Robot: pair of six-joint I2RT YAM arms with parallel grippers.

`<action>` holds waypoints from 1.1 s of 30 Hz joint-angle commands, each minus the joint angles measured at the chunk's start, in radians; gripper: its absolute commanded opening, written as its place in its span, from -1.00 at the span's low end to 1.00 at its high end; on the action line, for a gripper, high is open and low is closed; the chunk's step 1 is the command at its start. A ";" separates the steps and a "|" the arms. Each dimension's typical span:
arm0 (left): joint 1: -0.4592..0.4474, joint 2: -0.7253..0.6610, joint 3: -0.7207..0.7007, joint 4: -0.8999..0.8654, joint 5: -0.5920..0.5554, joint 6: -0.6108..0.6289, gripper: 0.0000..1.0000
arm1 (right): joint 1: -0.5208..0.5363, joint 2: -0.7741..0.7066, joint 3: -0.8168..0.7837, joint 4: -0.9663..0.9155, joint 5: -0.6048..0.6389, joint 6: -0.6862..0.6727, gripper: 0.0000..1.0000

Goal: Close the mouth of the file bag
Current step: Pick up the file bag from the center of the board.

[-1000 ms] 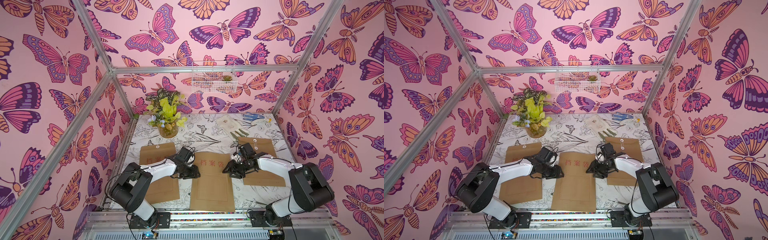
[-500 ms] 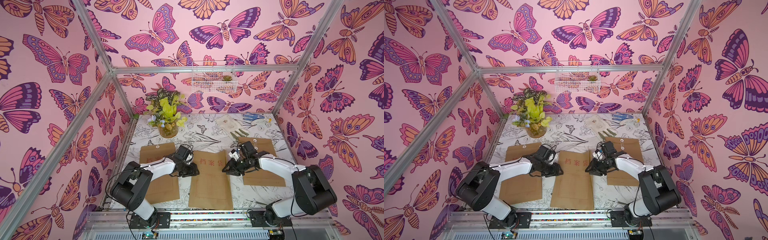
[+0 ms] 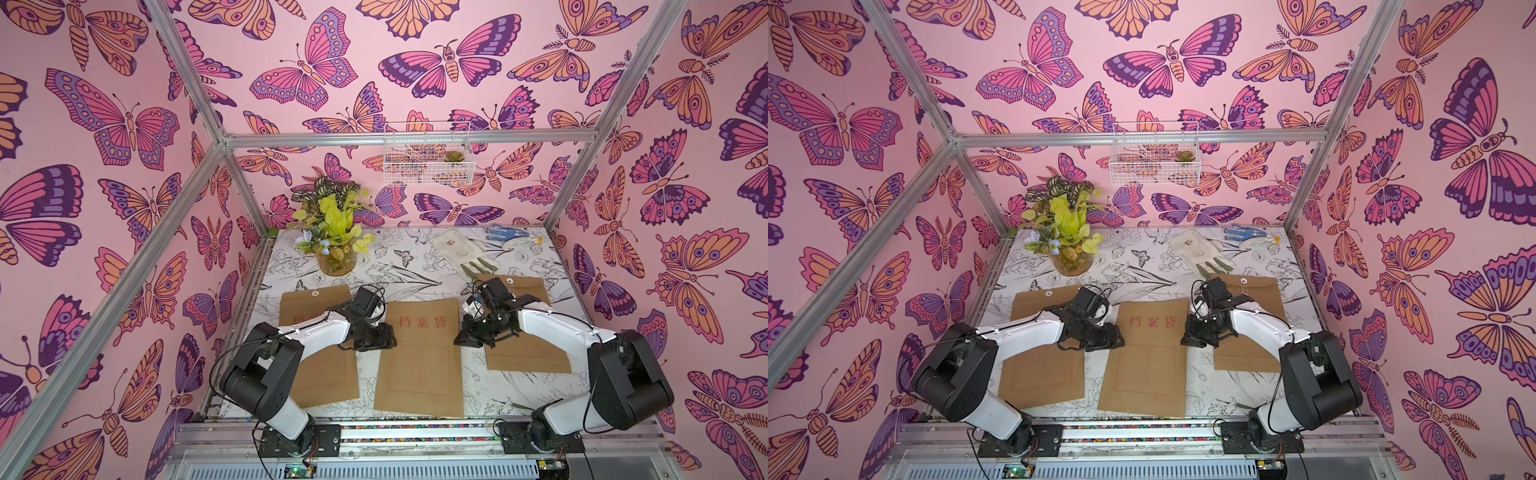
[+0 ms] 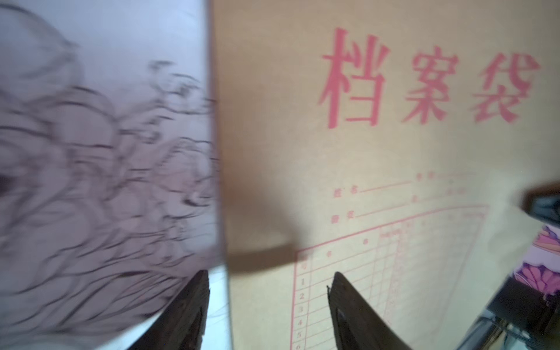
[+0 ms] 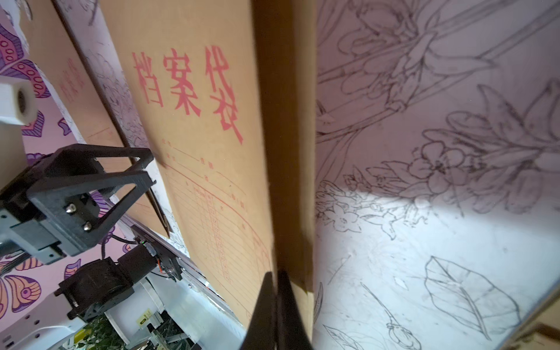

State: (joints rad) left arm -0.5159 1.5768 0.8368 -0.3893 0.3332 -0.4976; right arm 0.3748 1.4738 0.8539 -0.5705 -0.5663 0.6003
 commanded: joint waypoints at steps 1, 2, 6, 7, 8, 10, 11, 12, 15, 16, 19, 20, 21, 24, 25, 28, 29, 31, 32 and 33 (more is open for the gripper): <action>0.036 -0.067 0.085 -0.214 -0.143 0.073 0.40 | -0.015 -0.062 0.053 -0.042 -0.058 0.070 -1.00; 0.042 -0.087 0.114 -0.260 -0.175 0.090 0.42 | -0.020 -0.078 0.061 -0.043 -0.070 0.100 -1.00; -0.007 -0.154 0.247 -0.391 -0.307 0.144 0.39 | -0.025 -0.118 0.105 -0.031 -0.073 0.245 -1.00; -0.065 -0.156 0.283 -0.407 -0.334 0.172 0.39 | -0.025 -0.127 0.106 -0.013 -0.073 0.295 -1.00; -0.139 -0.147 0.337 -0.443 -0.375 0.193 0.40 | -0.025 -0.139 0.103 0.019 -0.073 0.357 -1.00; -0.234 -0.111 0.438 -0.506 -0.390 0.210 0.42 | -0.023 -0.155 0.100 0.089 -0.068 0.474 -1.00; -0.270 -0.089 0.490 -0.536 -0.378 0.212 0.43 | -0.021 -0.159 0.104 0.121 -0.067 0.526 -1.00; -0.303 -0.070 0.533 -0.559 -0.383 0.216 0.45 | -0.018 -0.163 0.112 0.140 -0.060 0.563 -1.00; -0.410 -0.011 0.668 -0.627 -0.423 0.250 0.54 | -0.004 -0.164 0.164 0.146 -0.020 0.617 -1.00; -0.436 0.013 0.707 -0.653 -0.436 0.258 0.56 | -0.001 -0.161 0.178 0.145 -0.012 0.628 -1.00; -0.481 0.058 0.765 -0.706 -0.469 0.279 0.57 | 0.004 -0.159 0.191 0.173 -0.006 0.677 -1.00; -0.489 0.066 0.772 -0.715 -0.474 0.284 0.56 | 0.007 -0.158 0.193 0.185 -0.005 0.691 -1.00; -0.496 0.071 0.776 -0.717 -0.480 0.289 0.56 | 0.011 -0.156 0.199 0.191 -0.005 0.700 -1.00; -0.514 0.097 0.794 -0.723 -0.496 0.313 0.54 | 0.024 -0.151 0.222 0.201 -0.003 0.710 -1.00; -0.516 0.106 0.803 -0.725 -0.502 0.320 0.53 | 0.026 -0.150 0.229 0.197 0.002 0.712 -1.00; -0.519 0.133 0.827 -0.729 -0.534 0.334 0.50 | 0.030 -0.146 0.240 0.205 0.006 0.716 -1.00; -0.519 0.136 0.838 -0.729 -0.544 0.338 0.48 | 0.032 -0.145 0.241 0.206 0.006 0.719 -1.00; -0.518 0.142 0.842 -0.723 -0.584 0.354 0.40 | 0.032 -0.142 0.237 0.241 -0.013 0.740 -1.00; -0.518 0.148 0.841 -0.723 -0.615 0.364 0.34 | 0.033 -0.140 0.242 0.257 -0.027 0.749 -1.00; -0.518 0.151 0.835 -0.722 -0.637 0.375 0.28 | 0.035 -0.138 0.250 0.266 -0.033 0.753 -1.00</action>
State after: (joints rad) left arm -1.0309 1.7172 1.6581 -1.0779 -0.2115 -0.1665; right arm 0.4019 1.3289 1.0603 -0.3649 -0.5781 1.3182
